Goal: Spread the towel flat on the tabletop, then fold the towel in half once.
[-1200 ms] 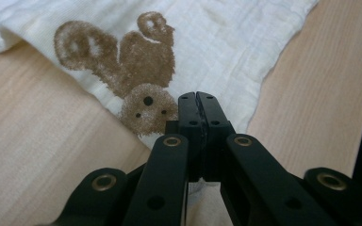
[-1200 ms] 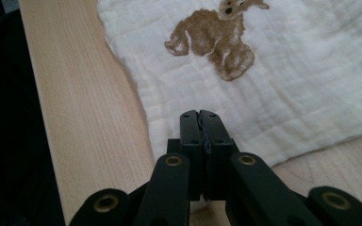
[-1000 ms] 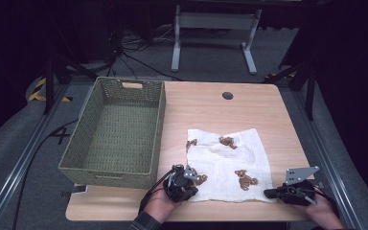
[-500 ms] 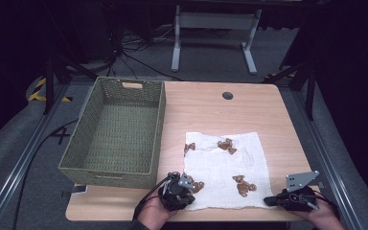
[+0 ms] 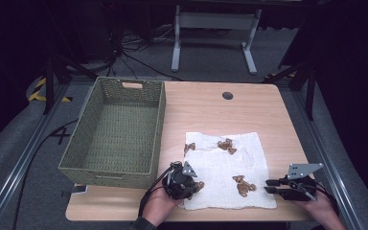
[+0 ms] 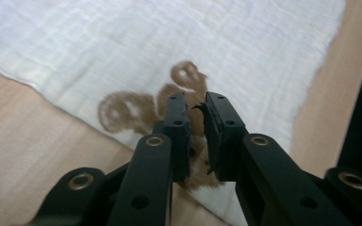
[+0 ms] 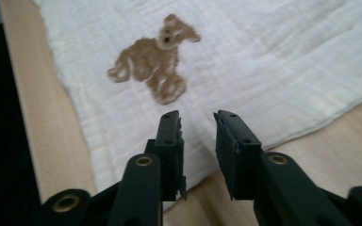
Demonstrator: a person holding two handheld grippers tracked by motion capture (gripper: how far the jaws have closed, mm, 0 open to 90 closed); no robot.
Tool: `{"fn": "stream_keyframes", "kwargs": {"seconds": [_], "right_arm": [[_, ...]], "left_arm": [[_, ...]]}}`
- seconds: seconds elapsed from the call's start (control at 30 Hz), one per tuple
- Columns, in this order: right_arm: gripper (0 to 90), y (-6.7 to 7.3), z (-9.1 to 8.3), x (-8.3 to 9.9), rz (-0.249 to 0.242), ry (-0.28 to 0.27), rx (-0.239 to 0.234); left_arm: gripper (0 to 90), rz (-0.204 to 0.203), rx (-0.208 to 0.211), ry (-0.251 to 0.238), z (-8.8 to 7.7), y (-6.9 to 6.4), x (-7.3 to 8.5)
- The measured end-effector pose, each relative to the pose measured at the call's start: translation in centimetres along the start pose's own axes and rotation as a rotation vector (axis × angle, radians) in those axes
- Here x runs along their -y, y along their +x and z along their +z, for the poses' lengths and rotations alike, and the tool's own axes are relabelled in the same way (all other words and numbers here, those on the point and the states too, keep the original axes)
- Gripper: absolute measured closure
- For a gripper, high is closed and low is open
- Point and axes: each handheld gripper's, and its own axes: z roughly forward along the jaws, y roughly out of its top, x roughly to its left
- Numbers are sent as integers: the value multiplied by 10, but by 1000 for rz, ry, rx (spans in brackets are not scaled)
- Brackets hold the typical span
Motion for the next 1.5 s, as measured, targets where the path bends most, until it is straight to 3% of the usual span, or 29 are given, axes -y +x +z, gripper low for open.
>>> {"fn": "stream_keyframes", "kwargs": {"seconds": [0.17, 0.37, 0.73, 0.97, 1.1, 1.17, 1.2, 1.37, 1.47, 1.5], "right_arm": [[615, -5, 0, -5, 17, -18, 55], [579, -11, 0, -9, 31, -34, 70], [724, -30, 11, -33, 33, -58, 55], [715, -41, 17, -46, 46, -58, 63], [708, -52, 20, -57, 43, -62, 90], [707, -54, 20, -59, 47, -64, 91], [704, -57, 21, -61, 46, -65, 98], [702, -70, 22, -74, 47, -66, 117], [692, -86, 26, -82, 55, -71, 144], [688, -90, 27, -84, 61, -72, 152]], "left_arm": [[710, -13, -23, -17, 4, 5, -7], [667, -18, -51, -34, 7, 8, -17], [648, -32, -83, -71, 14, 25, -40], [608, -48, -112, -88, 18, 34, -52], [599, -55, -130, -75, 21, 40, -60], [597, -70, -141, -94, 22, 43, -63], [597, -71, -139, -72, 21, 45, -65], [581, -72, -158, -89, 25, 51, -68], [581, -80, -162, -95, 25, 56, -68], [581, -69, -152, -74, 22, 58, -69]]}}
